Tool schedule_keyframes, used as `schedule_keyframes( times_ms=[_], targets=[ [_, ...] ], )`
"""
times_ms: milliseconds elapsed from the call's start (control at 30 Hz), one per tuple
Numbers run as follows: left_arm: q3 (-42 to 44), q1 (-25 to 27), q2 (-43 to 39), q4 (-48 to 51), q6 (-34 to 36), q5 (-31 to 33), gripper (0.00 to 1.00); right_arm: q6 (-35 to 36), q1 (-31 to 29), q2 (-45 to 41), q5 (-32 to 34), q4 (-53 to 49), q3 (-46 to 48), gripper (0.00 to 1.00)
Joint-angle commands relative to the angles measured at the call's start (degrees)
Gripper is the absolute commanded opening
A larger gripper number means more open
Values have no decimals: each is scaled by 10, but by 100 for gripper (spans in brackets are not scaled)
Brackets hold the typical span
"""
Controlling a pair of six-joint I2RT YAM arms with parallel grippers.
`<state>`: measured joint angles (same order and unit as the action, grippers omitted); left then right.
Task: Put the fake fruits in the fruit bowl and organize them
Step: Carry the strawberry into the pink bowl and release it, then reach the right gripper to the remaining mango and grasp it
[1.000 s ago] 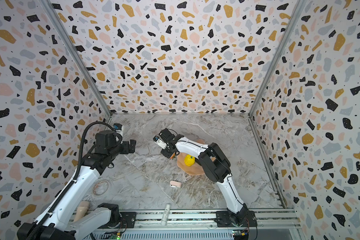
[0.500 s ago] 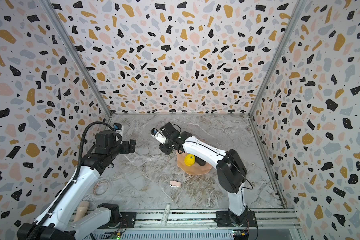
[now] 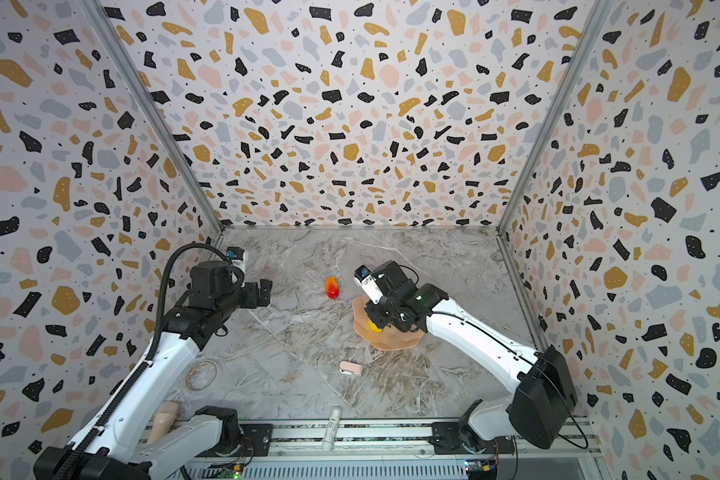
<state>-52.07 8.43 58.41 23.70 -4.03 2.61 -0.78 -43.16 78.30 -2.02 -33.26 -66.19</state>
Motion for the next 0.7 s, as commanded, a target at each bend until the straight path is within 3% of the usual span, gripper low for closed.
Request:
schedule_keyframes(
  times_ms=[0,500,667],
  targets=[
    [5,3,-14,-17,1,-12,100,-35,17,-22,-20,-48,16,2],
    [12,3,-24,-21,0,-13,100,-40,64,23,-43,-30,78,3],
    [11,3,-22,-22,0,-14,100,-35,67,40,-44,-27,80,17]
  ],
)
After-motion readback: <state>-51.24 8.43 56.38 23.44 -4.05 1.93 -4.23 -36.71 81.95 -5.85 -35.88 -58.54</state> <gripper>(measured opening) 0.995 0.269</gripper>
